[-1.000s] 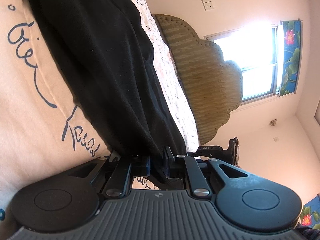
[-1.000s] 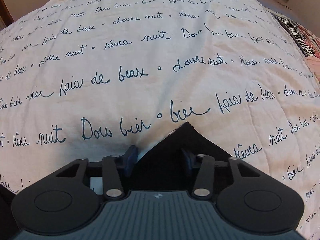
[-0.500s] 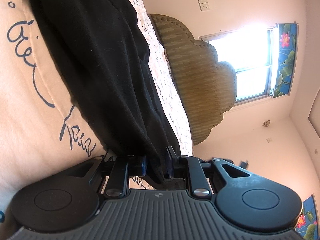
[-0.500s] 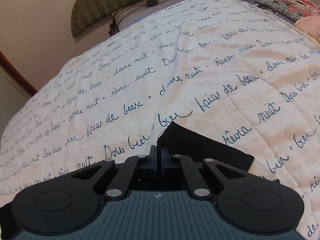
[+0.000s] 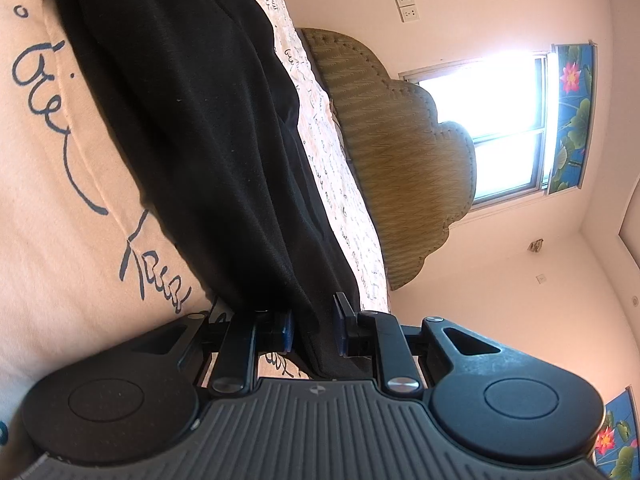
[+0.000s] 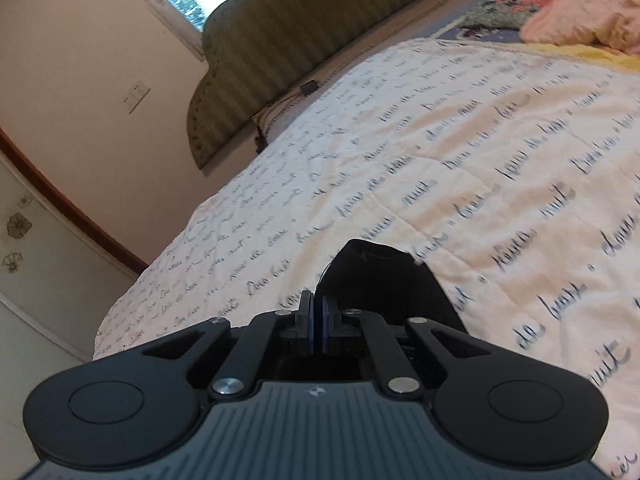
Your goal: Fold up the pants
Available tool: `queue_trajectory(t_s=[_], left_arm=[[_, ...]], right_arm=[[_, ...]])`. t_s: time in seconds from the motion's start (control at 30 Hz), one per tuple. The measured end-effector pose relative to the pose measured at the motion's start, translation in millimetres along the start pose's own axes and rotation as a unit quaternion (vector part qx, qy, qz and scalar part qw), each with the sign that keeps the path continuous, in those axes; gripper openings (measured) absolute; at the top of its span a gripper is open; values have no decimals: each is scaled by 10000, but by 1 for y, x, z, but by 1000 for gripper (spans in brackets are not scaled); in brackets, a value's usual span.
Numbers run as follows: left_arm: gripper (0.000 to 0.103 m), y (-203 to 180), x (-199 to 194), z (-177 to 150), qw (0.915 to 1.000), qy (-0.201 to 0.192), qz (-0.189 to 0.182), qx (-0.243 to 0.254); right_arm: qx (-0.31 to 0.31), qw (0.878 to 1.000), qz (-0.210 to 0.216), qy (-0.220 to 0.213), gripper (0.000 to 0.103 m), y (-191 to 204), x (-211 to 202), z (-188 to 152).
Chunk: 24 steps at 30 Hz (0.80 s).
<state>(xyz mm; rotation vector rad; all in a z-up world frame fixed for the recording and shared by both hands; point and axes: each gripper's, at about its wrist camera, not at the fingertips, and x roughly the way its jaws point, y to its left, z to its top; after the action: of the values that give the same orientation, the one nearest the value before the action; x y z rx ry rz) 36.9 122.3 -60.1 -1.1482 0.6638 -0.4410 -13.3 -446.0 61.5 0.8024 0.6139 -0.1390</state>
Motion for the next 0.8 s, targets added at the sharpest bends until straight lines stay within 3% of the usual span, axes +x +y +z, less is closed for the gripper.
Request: queue_trajectory(t_s=[0.1,0.17,0.47,0.63,0.73,0.8], left_arm=[[29,-1,0,0,10000,3,49,47],[29,-2,0,0,9999,9,89,93],[29,-5,-1,1,9997,-2,153,180],[29,-7,-1,0,9996,0,189,217],[29,-9,-1,0,9995,8,199,244],[29,-9,-1,0,9995,-2,200,242]], right_arm=[[563,9976,-269,314,4,-50,15,-20],[790,9957,-235,419,4,-66,24,-30],[1204,9889,864,-119,4,-60,-9,-14],[1432,9885,300,378,4,-100,18,-33],[1828,9803,737,102,6,-115,11,-36],[1653,9836,677,-238,10,-110,0,-28]])
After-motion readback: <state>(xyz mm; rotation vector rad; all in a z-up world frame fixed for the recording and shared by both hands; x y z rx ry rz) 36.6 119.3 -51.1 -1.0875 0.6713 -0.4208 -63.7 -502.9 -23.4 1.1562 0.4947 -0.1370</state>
